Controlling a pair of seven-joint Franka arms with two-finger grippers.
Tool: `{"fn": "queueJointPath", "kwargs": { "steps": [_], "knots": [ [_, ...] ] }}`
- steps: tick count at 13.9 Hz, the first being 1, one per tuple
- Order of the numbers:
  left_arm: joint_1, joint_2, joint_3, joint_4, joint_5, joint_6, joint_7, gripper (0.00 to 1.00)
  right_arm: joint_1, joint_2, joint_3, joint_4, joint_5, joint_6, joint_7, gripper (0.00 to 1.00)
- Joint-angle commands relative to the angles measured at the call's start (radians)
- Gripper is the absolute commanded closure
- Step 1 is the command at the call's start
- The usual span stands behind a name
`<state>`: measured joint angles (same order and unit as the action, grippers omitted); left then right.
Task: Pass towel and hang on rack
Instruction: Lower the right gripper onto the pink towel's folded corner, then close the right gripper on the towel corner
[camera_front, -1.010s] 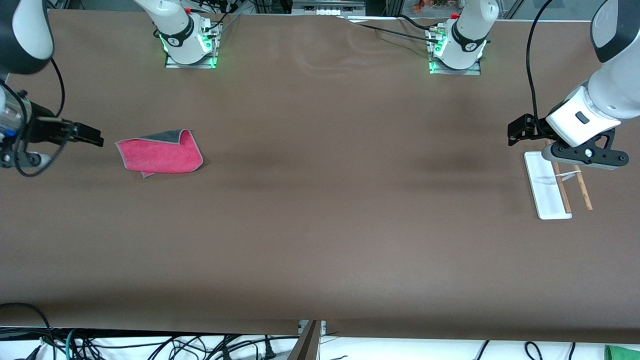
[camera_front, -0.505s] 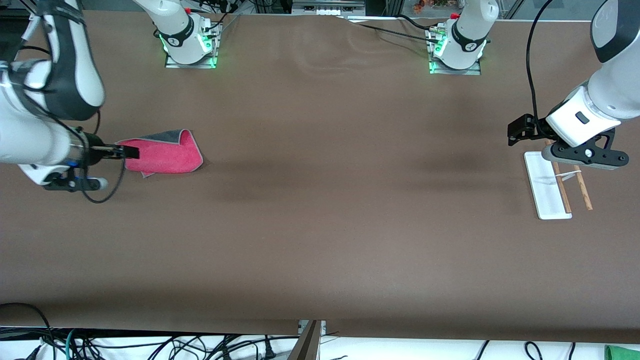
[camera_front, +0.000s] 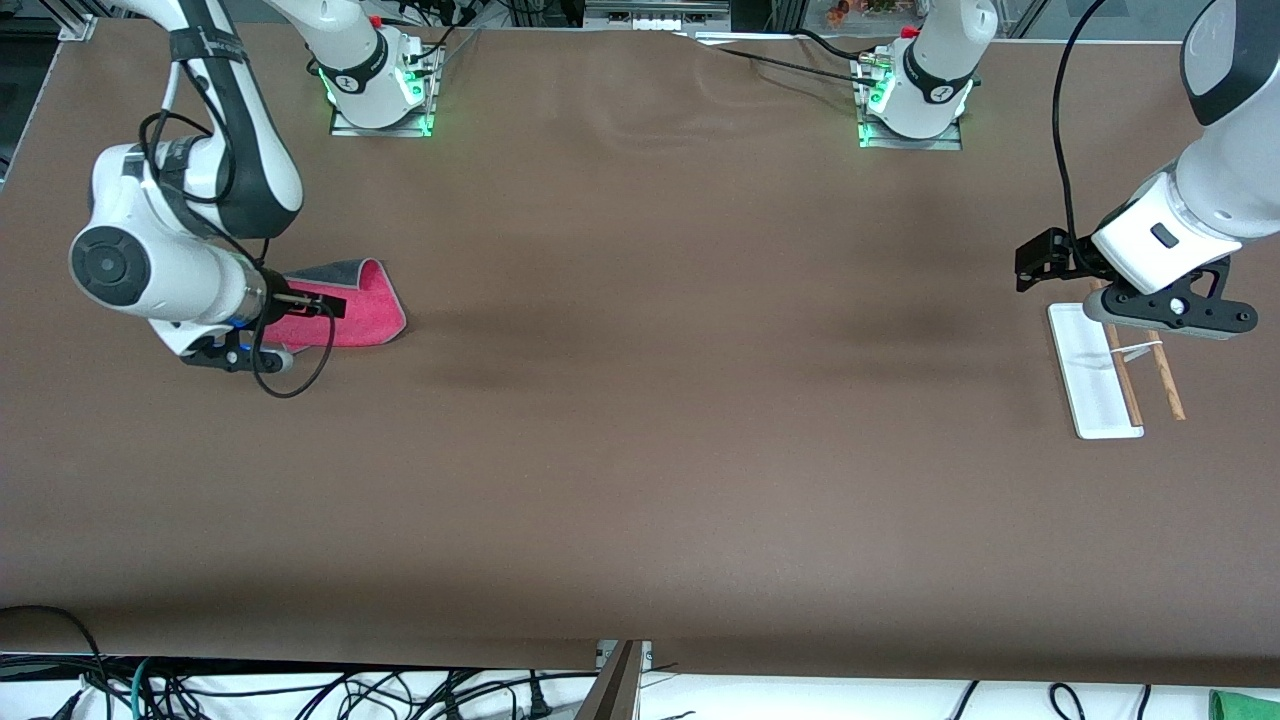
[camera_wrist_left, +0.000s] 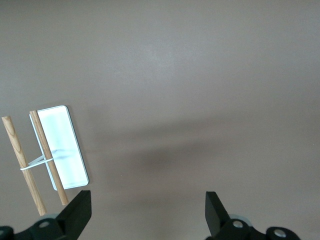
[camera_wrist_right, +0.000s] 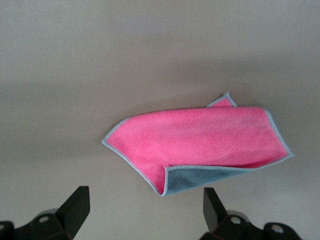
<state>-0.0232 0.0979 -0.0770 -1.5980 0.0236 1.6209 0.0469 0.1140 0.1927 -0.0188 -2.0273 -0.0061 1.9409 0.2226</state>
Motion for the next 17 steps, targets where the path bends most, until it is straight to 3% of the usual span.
{"fn": "queueJointPath", "kwargs": {
  "steps": [1, 7, 17],
  "knots": [
    [-0.006, 0.014, 0.002, 0.036, 0.026, -0.022, 0.008, 0.00, 0.003, -0.073, -0.001, -0.146, -0.006, 0.073, 0.122, 0.00],
    [-0.006, 0.014, 0.002, 0.036, 0.026, -0.022, 0.008, 0.00, 0.007, 0.029, -0.001, -0.160, -0.072, 0.130, 0.438, 0.00],
    [-0.006, 0.014, 0.003, 0.036, 0.021, -0.022, 0.004, 0.00, 0.030, 0.178, -0.003, -0.159, -0.129, 0.105, 0.457, 0.00]
  ]
}}
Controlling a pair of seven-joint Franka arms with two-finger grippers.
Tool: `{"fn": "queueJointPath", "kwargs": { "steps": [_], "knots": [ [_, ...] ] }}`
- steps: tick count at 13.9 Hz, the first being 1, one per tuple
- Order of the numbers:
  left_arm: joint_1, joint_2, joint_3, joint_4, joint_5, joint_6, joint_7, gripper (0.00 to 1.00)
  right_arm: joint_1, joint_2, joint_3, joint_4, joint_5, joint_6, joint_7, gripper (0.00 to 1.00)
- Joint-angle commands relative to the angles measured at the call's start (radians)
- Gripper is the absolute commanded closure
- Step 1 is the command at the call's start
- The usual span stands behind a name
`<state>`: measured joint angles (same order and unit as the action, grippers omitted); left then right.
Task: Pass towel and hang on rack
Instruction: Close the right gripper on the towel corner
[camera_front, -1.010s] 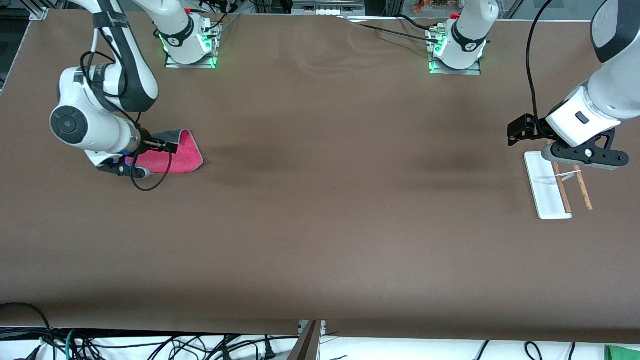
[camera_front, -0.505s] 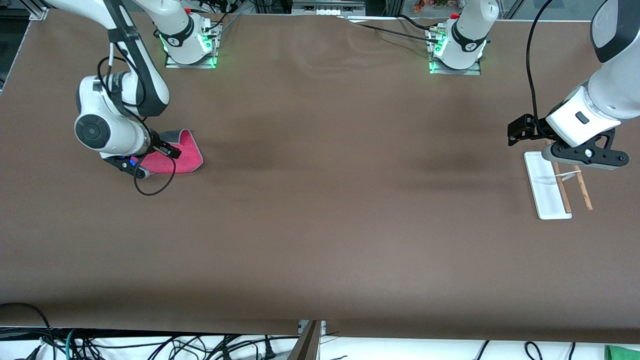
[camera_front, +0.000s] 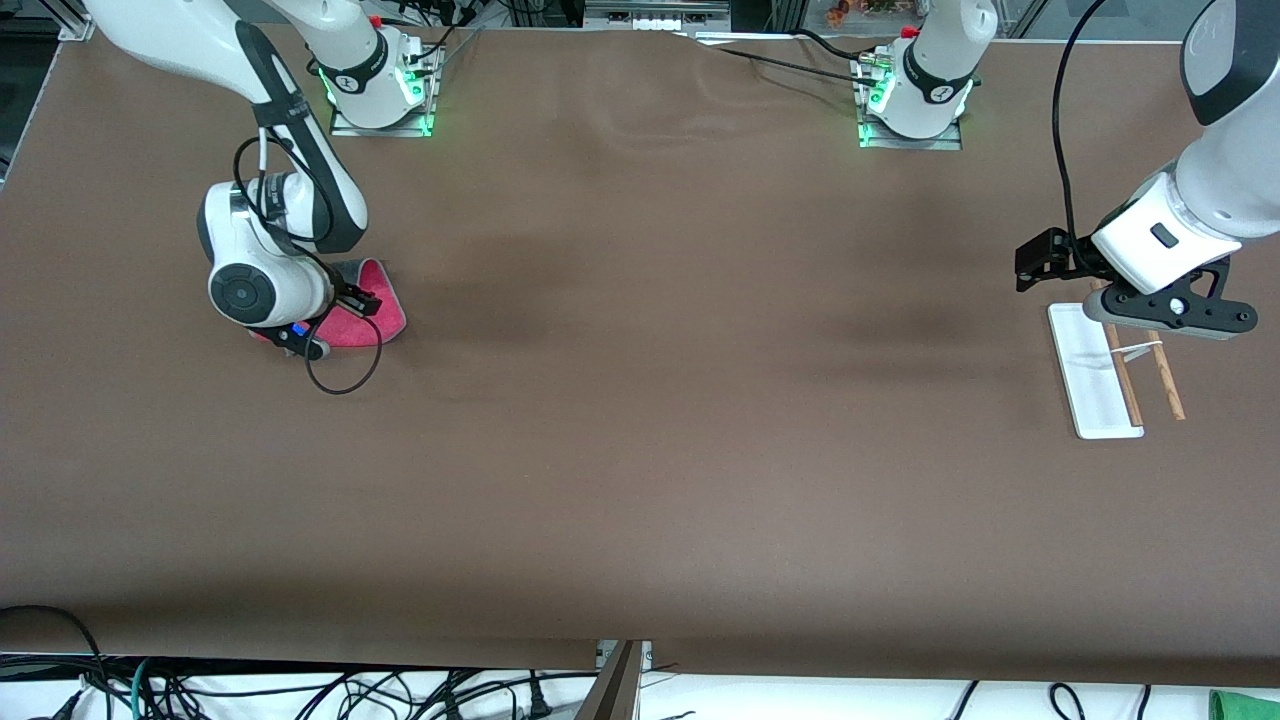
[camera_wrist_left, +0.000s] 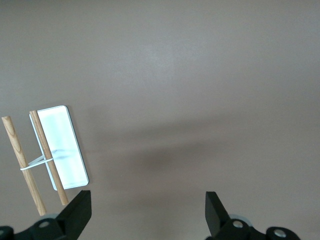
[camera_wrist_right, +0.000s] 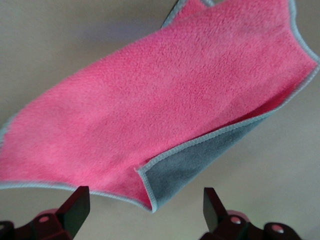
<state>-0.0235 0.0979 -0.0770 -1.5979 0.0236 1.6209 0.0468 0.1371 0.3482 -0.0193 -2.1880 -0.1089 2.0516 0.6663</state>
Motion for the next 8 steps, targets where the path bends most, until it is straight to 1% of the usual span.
{"fn": "queueJointPath", "kwargs": {
  "steps": [1, 5, 8],
  "knots": [
    [-0.001, 0.014, 0.003, 0.036, 0.018, -0.024, 0.005, 0.00, 0.007, 0.041, -0.004, 0.004, -0.029, -0.016, 0.013, 0.00],
    [-0.006, 0.022, 0.002, 0.036, 0.019, -0.024, 0.007, 0.00, 0.007, 0.058, -0.005, 0.017, -0.070, -0.068, 0.010, 0.01],
    [-0.006, 0.034, 0.003, 0.038, 0.016, -0.024, 0.005, 0.00, -0.004, 0.083, -0.007, 0.024, -0.103, -0.070, -0.004, 0.02]
  ]
}}
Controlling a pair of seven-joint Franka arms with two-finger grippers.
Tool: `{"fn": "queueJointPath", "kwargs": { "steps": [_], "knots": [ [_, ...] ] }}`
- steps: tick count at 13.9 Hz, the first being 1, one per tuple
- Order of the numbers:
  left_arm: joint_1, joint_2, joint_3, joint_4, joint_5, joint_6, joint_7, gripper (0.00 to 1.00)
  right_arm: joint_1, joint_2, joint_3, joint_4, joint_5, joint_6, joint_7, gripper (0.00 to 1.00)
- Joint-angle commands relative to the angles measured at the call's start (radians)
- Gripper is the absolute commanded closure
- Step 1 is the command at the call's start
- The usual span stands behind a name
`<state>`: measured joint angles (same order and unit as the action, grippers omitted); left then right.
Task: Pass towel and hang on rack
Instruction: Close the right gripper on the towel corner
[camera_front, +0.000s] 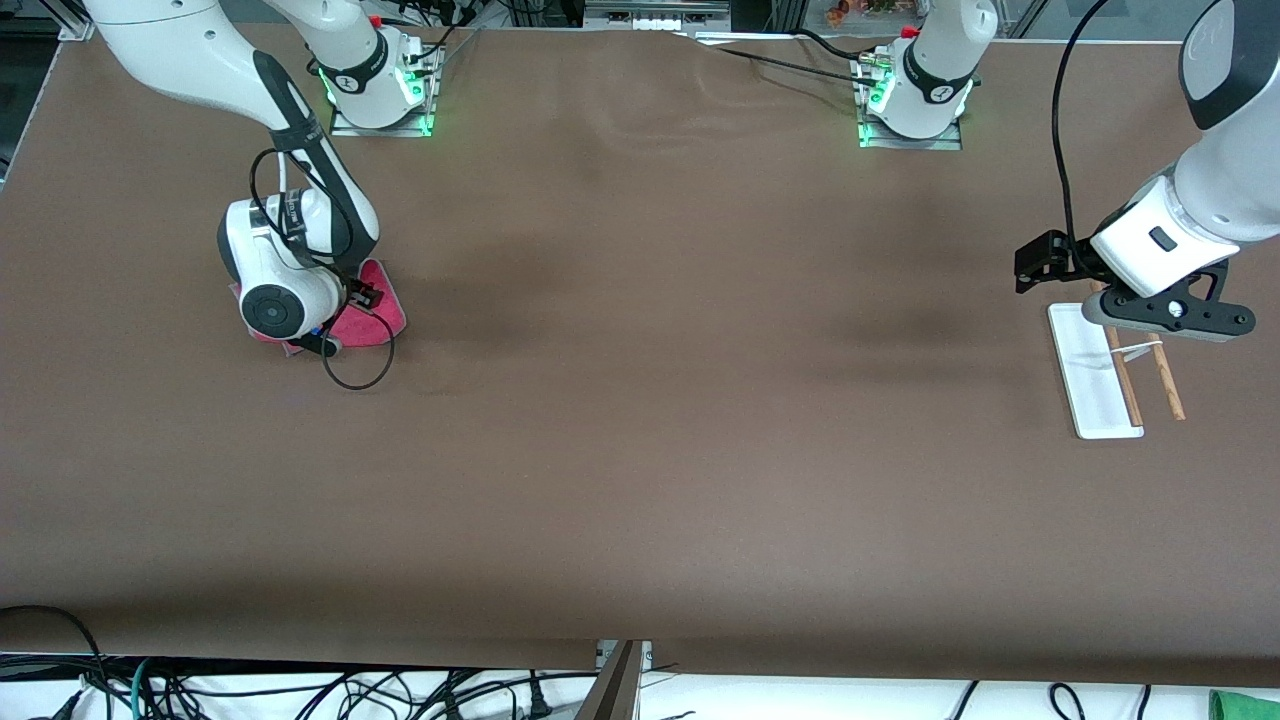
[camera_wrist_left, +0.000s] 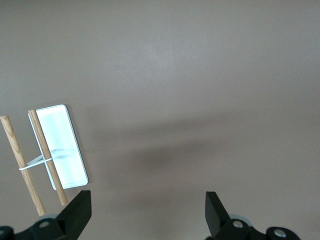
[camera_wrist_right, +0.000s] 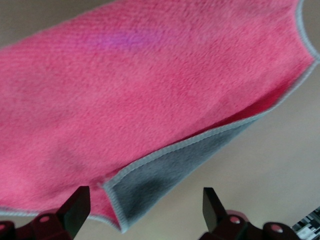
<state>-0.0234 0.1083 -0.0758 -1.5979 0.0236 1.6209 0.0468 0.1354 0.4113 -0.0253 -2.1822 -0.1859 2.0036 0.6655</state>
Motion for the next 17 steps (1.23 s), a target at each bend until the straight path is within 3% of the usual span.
{"fn": "queueJointPath", "kwargs": {
  "steps": [1, 5, 7, 10, 12, 14, 17],
  "knots": [
    [-0.006, 0.028, 0.002, 0.036, 0.019, -0.024, 0.008, 0.00, -0.002, 0.030, -0.001, 0.025, -0.024, -0.022, -0.003, 0.02],
    [-0.001, 0.047, 0.002, 0.039, 0.019, -0.024, 0.011, 0.00, 0.007, 0.047, 0.001, 0.039, -0.021, -0.023, -0.011, 0.03],
    [0.000, 0.047, 0.002, 0.039, 0.015, -0.024, 0.010, 0.00, 0.001, 0.047, 0.001, 0.044, -0.021, -0.023, -0.024, 0.20],
    [-0.003, 0.060, 0.002, 0.039, 0.013, -0.021, 0.007, 0.00, -0.003, 0.047, 0.001, 0.053, -0.017, -0.028, -0.040, 0.64],
    [-0.009, 0.067, 0.001, 0.039, 0.022, -0.013, 0.007, 0.00, -0.005, 0.047, 0.001, 0.068, -0.007, -0.058, -0.035, 0.82],
    [-0.009, 0.067, 0.001, 0.041, 0.021, -0.013, 0.007, 0.00, -0.002, 0.047, 0.001, 0.071, -0.006, -0.062, -0.035, 0.92],
    [-0.009, 0.068, 0.001, 0.041, 0.021, -0.013, 0.007, 0.00, 0.000, 0.047, 0.002, 0.071, -0.006, -0.063, -0.035, 0.97]
  ]
}}
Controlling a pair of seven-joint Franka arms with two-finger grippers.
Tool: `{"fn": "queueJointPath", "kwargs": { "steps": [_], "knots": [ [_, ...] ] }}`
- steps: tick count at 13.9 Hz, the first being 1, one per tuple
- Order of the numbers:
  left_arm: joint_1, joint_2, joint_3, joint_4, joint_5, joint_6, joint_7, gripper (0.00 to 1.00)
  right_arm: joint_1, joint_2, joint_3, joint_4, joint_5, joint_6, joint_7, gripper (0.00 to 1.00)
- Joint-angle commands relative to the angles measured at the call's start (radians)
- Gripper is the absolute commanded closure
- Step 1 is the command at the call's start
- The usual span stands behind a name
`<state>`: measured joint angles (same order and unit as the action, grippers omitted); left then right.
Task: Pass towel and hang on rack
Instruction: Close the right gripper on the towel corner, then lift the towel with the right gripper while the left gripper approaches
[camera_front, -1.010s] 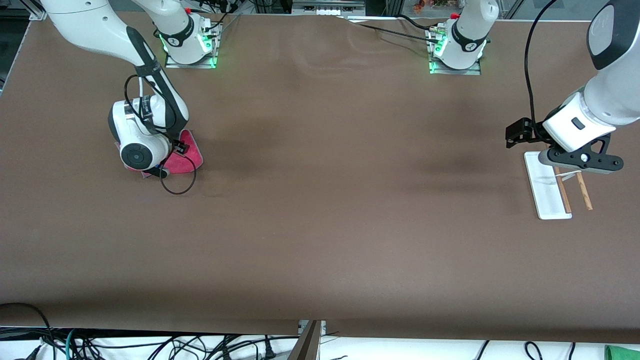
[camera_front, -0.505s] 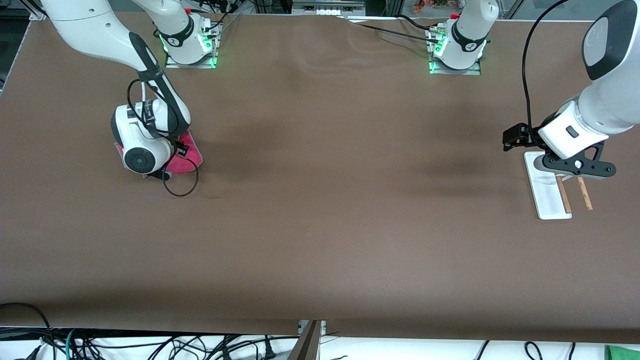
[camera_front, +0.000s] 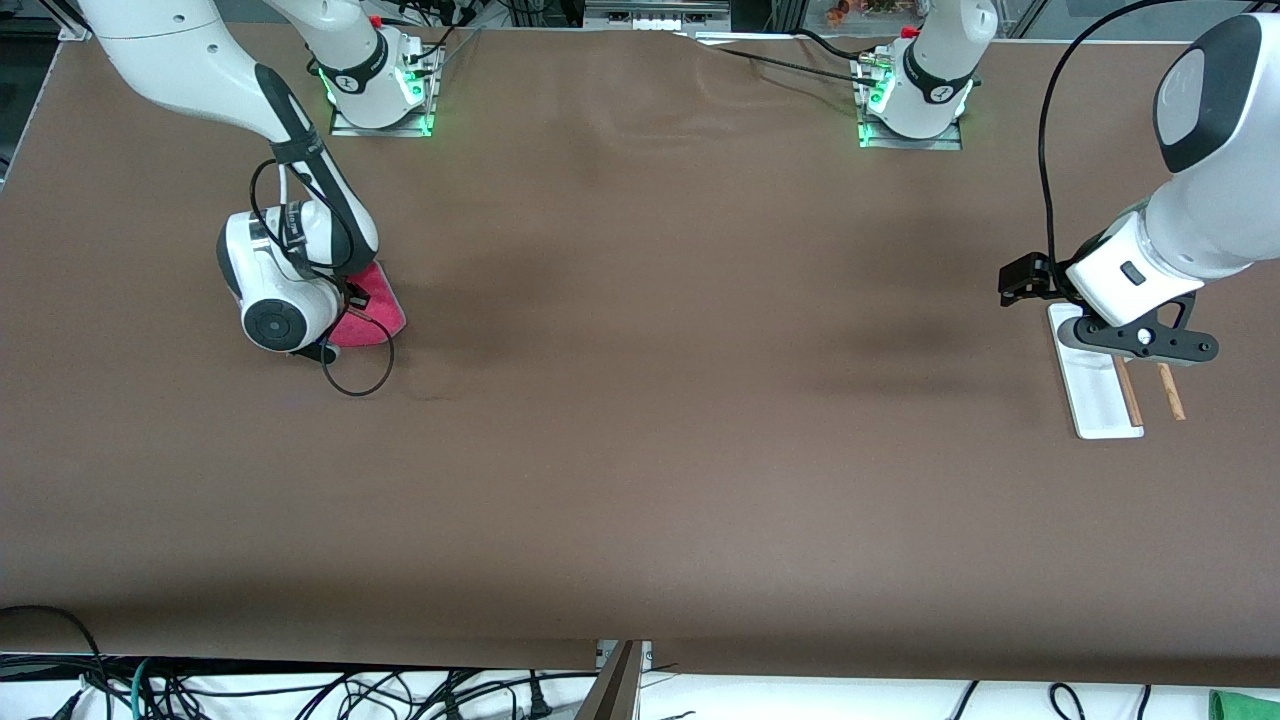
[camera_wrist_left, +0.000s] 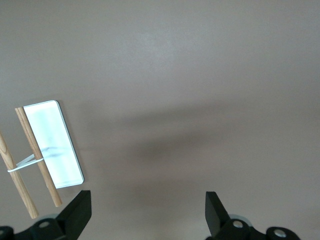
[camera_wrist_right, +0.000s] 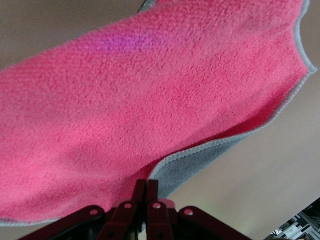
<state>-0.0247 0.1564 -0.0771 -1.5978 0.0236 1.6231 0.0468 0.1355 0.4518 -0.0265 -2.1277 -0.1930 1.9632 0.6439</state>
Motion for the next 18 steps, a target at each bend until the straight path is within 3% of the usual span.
{"fn": "queueJointPath", "kwargs": {
  "steps": [1, 7, 11, 14, 18],
  "knots": [
    [-0.006, 0.020, 0.002, 0.041, 0.021, -0.015, 0.011, 0.00, -0.001, 0.007, 0.005, 0.017, 0.003, -0.023, -0.013, 1.00],
    [-0.004, 0.023, 0.003, 0.041, 0.016, -0.014, 0.019, 0.00, -0.002, 0.007, 0.005, 0.055, 0.044, -0.047, -0.017, 1.00],
    [-0.006, 0.029, 0.003, 0.039, 0.022, -0.015, 0.019, 0.00, 0.003, 0.002, 0.007, 0.130, 0.072, -0.154, -0.041, 1.00],
    [-0.009, 0.100, -0.001, 0.061, 0.026, -0.017, 0.019, 0.00, 0.010, -0.021, 0.011, 0.210, 0.073, -0.268, -0.041, 1.00],
    [-0.009, 0.130, 0.002, 0.076, 0.006, -0.025, 0.132, 0.00, 0.010, -0.079, 0.077, 0.333, 0.073, -0.410, -0.026, 1.00]
  ]
}}
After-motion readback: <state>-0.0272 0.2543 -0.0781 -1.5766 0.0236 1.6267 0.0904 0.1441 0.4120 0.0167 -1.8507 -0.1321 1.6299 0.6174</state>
